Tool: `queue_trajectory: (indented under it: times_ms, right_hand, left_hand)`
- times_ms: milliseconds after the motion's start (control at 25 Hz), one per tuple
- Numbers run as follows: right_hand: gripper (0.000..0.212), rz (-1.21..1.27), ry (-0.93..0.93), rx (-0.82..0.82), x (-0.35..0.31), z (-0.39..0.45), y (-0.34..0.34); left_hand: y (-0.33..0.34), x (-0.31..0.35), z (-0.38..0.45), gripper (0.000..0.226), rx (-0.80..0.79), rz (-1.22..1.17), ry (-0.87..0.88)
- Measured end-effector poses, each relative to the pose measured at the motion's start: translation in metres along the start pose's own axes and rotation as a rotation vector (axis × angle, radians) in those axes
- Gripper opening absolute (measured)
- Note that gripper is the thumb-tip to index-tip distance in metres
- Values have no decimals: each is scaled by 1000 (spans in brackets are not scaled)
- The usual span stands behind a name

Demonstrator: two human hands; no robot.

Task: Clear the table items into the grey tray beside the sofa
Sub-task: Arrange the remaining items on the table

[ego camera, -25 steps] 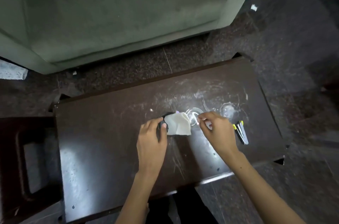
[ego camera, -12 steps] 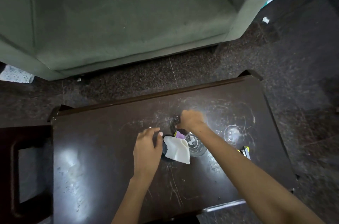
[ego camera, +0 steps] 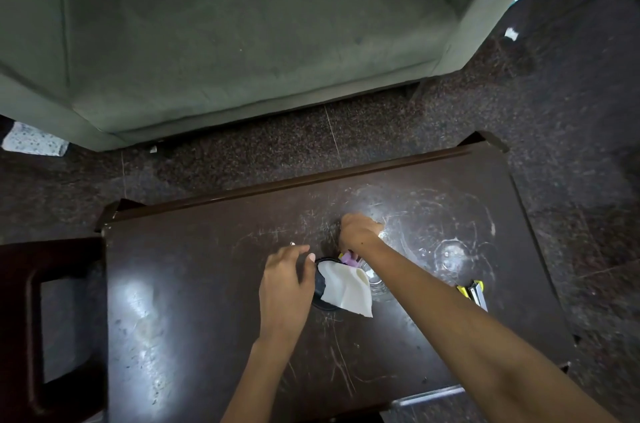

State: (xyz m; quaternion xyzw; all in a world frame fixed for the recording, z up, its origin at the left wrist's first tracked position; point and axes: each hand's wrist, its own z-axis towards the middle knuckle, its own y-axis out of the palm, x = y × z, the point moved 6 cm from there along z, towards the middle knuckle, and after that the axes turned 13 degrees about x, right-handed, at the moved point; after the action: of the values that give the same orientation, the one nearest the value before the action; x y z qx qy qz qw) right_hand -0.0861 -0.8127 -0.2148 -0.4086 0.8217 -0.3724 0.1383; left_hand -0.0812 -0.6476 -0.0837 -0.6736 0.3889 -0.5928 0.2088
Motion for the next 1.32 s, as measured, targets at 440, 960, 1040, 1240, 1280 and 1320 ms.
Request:
queue_trajectory:
  times_ms: [440, 960, 1040, 1240, 1280, 1320]
  right_hand:
    - [46, 185, -171, 206, 13, -1, -18]
    - [5, 648, -247, 361, 34, -21, -49]
    - [5, 1006, -166, 496, 73, -54, -64]
    - [5, 1473, 61, 504, 148, -135, -20]
    - [5, 1544, 94, 494, 156, -147, -8]
    - [5, 1599, 113, 495, 164, -159, 2]
  left_hand:
    - [-2, -8, -8, 23, -2, -31, 12]
    - [-9, -3, -30, 23, -11, -59, 64]
    - [-8, 12, -39, 23, -10, -81, 116]
    - [2, 57, -73, 23, -7, -213, 309]
    - [5, 64, -81, 23, -24, -252, 363]
    - [10, 70, -91, 24, -57, -281, 416]
